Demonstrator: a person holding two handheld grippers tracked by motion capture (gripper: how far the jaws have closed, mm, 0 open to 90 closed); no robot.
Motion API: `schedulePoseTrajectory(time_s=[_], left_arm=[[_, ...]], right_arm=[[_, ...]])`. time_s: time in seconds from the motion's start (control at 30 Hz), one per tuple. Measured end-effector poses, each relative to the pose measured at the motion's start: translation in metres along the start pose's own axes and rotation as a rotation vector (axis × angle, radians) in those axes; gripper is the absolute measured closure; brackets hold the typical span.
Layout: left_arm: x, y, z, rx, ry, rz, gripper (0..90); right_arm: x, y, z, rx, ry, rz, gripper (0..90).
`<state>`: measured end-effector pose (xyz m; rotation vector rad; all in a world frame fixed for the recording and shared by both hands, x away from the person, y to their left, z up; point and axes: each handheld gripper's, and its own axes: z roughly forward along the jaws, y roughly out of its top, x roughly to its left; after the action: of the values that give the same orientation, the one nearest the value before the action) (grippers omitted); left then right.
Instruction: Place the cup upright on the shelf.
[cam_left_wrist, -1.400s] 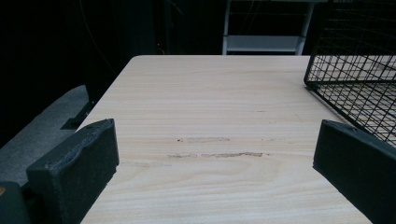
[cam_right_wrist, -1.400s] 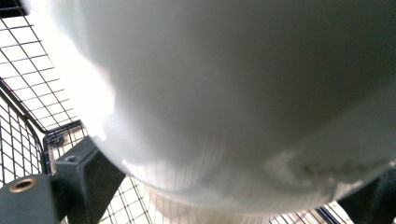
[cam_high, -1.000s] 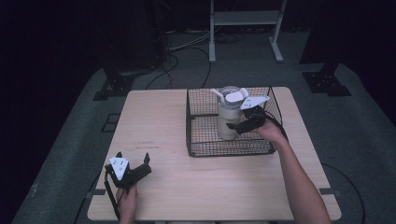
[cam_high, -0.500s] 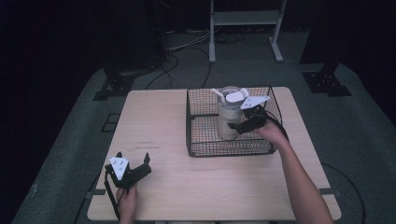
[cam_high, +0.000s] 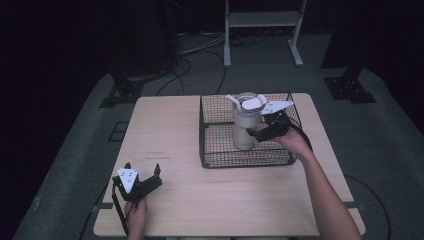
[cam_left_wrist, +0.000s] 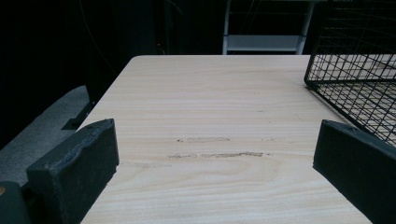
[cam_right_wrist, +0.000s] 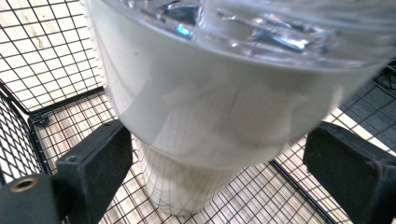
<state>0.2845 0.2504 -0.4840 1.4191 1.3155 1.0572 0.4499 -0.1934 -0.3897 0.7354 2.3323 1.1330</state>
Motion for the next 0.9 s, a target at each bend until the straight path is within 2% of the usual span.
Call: schedulePoseTrajectory(time_s=[0.33,0.73,0.9], left_arm=[[0.000,0.000,0.000,-0.002,-0.001,-0.002,0.0],[0.000,0.000,0.000,-0.002,-0.001,-0.002,0.0],[0.000,0.000,0.000,-0.002,-0.001,-0.001,0.0]], right_arm=[[-0.001,0.002,-0.014,0.021,0.002,0.065,8.1],[-0.003,0.003,-0.029,0.021,0.003,0.087,8.1],[-0.001,-0.001,-0.037,-0.004,0.013,0.099,8.1]])
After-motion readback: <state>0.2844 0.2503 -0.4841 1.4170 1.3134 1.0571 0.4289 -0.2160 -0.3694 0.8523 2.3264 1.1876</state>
